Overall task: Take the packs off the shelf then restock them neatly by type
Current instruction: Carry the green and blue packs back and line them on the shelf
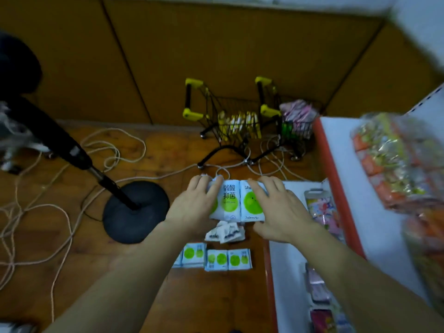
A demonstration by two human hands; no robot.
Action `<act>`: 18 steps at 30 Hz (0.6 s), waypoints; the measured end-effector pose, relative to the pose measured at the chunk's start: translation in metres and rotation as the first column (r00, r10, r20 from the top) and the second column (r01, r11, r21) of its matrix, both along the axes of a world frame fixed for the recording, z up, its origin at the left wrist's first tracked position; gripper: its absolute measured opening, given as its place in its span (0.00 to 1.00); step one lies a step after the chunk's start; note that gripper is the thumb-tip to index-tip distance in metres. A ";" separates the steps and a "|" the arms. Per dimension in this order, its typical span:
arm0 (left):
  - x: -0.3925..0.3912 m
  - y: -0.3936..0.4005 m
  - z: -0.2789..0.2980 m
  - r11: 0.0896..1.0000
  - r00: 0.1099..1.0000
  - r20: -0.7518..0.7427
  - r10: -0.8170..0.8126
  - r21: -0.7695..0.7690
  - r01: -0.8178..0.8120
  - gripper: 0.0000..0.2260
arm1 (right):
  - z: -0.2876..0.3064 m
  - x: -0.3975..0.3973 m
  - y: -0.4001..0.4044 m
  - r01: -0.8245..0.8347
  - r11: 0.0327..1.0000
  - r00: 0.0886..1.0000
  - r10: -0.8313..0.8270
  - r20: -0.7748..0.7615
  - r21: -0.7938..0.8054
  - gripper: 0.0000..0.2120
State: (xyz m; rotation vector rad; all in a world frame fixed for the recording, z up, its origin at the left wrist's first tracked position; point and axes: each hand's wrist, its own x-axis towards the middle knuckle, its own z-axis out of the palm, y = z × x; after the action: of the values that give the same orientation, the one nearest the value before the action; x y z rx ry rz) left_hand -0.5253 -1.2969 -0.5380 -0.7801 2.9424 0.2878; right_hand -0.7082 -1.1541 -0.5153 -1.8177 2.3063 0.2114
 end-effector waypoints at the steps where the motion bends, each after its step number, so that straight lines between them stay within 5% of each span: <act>1: 0.000 -0.002 0.023 1.000 1.000 -0.021 0.000 -0.019 0.000 0.48 | 0.024 -0.001 -0.001 -0.001 1.000 1.000 0.001 -0.004 -0.019 0.49; 18: -0.007 0.010 0.368 0.938 0.935 -0.349 -0.055 -0.339 -0.072 0.47 | 0.371 0.003 0.014 -0.066 0.928 0.964 -0.035 -0.263 -0.367 0.45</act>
State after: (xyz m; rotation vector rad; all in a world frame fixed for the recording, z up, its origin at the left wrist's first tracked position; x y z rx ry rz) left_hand -0.5325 -1.2868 -0.1697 -0.8586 3.3892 -0.1154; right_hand -0.7049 -1.1397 -0.1439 -2.0956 2.6680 0.0154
